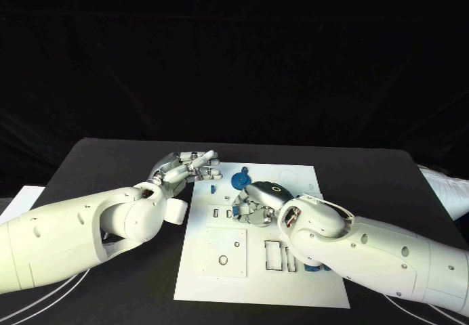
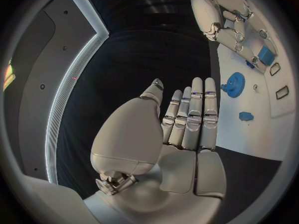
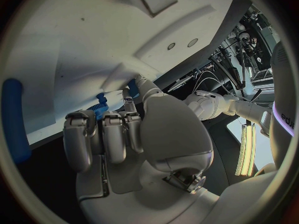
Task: Assemble the parts on the task board
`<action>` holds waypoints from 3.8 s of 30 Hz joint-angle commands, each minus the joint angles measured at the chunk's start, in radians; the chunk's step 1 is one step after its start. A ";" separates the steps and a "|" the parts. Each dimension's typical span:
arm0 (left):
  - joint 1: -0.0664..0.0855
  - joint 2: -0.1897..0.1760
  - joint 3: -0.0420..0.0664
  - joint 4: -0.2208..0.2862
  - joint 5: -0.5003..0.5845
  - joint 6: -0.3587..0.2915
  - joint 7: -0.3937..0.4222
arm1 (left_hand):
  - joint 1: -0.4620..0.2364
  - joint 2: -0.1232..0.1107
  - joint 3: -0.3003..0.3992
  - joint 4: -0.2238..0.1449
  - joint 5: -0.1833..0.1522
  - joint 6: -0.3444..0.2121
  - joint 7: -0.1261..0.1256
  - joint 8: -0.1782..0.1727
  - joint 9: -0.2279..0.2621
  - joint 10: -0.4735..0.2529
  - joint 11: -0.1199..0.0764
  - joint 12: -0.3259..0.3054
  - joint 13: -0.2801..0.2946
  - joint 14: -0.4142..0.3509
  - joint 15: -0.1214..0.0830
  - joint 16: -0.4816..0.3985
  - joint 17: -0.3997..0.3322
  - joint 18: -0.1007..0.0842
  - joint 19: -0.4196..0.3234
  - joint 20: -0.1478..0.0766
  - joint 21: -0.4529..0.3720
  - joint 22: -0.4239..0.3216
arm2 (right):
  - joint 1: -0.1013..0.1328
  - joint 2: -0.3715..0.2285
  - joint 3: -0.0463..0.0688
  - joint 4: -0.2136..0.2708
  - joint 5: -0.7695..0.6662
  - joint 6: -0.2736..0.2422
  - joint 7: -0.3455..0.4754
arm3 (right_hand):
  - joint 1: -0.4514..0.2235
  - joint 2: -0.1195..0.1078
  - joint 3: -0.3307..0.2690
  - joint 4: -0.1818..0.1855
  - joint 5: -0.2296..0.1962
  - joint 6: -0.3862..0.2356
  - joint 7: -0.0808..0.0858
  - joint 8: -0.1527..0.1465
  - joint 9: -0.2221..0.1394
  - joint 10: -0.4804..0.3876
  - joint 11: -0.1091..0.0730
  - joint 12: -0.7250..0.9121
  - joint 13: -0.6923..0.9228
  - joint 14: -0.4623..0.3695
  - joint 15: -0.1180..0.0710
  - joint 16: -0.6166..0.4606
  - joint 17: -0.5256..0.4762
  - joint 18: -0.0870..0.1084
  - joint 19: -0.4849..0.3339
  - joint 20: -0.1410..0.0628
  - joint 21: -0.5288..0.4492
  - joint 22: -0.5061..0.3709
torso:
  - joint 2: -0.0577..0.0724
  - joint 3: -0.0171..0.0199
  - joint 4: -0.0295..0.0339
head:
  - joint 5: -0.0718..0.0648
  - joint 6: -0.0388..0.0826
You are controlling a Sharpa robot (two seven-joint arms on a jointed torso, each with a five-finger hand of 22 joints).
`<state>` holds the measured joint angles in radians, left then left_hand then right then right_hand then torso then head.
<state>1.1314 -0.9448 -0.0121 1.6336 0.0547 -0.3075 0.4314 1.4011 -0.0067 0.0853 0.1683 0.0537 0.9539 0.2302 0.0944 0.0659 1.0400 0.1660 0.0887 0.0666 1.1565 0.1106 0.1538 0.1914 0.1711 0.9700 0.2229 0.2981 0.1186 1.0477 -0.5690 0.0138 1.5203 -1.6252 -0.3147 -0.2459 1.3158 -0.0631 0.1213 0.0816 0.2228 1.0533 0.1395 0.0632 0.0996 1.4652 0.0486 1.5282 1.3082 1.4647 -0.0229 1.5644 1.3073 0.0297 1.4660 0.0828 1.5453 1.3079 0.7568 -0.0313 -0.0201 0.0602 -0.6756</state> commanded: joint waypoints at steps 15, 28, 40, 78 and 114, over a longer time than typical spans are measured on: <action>0.000 0.002 0.000 0.001 0.003 0.022 0.005 | 0.004 0.010 0.000 -0.004 0.000 0.000 0.003 -0.005 0.000 -0.001 0.008 -0.005 0.000 0.001 0.005 -0.005 0.002 0.012 0.007 0.001 -0.003 -0.001 | -0.012 -0.013 -0.006 0.009 -0.015 -0.102 -0.010 | -0.042 -0.024 -0.049 0.038 -0.025 -0.089 0.020 -0.002 -0.015 0.040 0.025 -0.078 0.188 0.105 0.024 0.005 0.259 -0.013 0.060 0.024 -0.010 0.191 | 0.000 -0.0002 0.0007 | -0.003 0.000; 0.000 0.001 -0.001 -0.010 0.003 0.033 -0.005 | 0.000 0.016 -0.005 -0.011 0.000 0.009 0.000 -0.006 0.001 0.009 0.004 -0.007 0.001 0.025 -0.001 -0.002 0.015 0.013 0.023 -0.003 -0.002 -0.003 | 0.012 -0.111 -0.001 0.082 0.186 -0.292 0.287 | -0.035 -0.016 -0.062 0.056 -0.017 -0.120 0.028 -0.002 -0.020 0.027 0.033 -0.100 0.174 0.105 0.031 0.004 0.258 -0.008 0.049 0.031 -0.019 0.174 | -0.002 0.0017 0.0003 | 0.004 0.002; 0.001 0.000 -0.001 -0.031 -0.188 0.062 -0.222 | -0.030 0.019 -0.034 -0.006 0.003 0.041 -0.047 -0.003 0.006 0.156 -0.063 0.041 0.039 0.309 -0.083 0.229 0.197 0.014 0.248 -0.087 0.145 0.069 | 0.135 -0.340 0.002 0.232 0.474 -0.216 0.295 | -0.041 -0.009 -0.088 0.079 0.004 -0.105 0.025 0.004 -0.015 0.016 0.030 -0.119 0.160 0.100 0.030 -0.004 0.240 -0.003 0.034 0.031 -0.032 0.151 | -0.009 0.0060 -0.0169 | 0.008 0.007; 0.186 0.222 0.000 -0.120 -1.038 0.445 -1.175 | -0.239 0.109 -0.291 0.124 0.000 0.028 -0.182 0.458 0.449 0.334 -0.187 1.150 1.137 0.414 -0.188 1.417 1.379 -0.139 0.530 -0.189 1.194 1.309 | 0.161 -0.437 0.003 0.193 0.543 -0.209 0.173 | -0.019 0.015 -0.119 0.094 0.077 -0.073 0.015 0.008 -0.007 0.013 0.020 -0.128 0.152 0.095 0.020 -0.015 0.218 0.002 0.023 0.023 -0.044 0.131 | -0.022 0.0242 -0.0166 | 0.024 -0.016; 0.185 0.318 -0.014 -0.205 -1.064 0.578 -1.192 | -0.220 0.114 -0.320 0.118 0.000 0.011 -0.186 0.489 0.501 0.331 -0.189 1.146 1.136 0.414 -0.190 1.417 1.379 -0.140 0.531 -0.189 1.197 1.318 | 0.161 -0.428 0.003 0.189 0.531 -0.213 0.184 | -0.018 0.014 -0.124 0.096 0.082 -0.079 0.016 0.005 -0.008 0.008 0.021 -0.138 0.145 0.093 0.020 -0.020 0.209 0.004 0.016 0.022 -0.051 0.121 | -0.022 0.0232 -0.0170 | 0.030 -0.036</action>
<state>1.3157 -0.6305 -0.0263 1.4294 -1.0034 0.2445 -0.6970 1.1755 0.1071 -0.2305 0.2882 0.0533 0.9734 0.0461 0.5788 0.5661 1.3703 -0.0181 1.2312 1.2014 1.4662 -0.0703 1.5678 1.3075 0.0394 1.4683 0.0353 1.4936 1.3077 1.2093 -0.9978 0.0167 1.7093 -1.0816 -0.5346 -0.0675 1.2910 -0.0512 0.0055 0.1779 0.2982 0.9728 0.1525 0.0652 0.0909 1.4668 0.0751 1.3930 1.3080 1.4683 0.0018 1.5512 1.3080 0.0297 1.4660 0.1112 1.4983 1.3079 0.7344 -0.0078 -0.0370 0.0908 -0.7106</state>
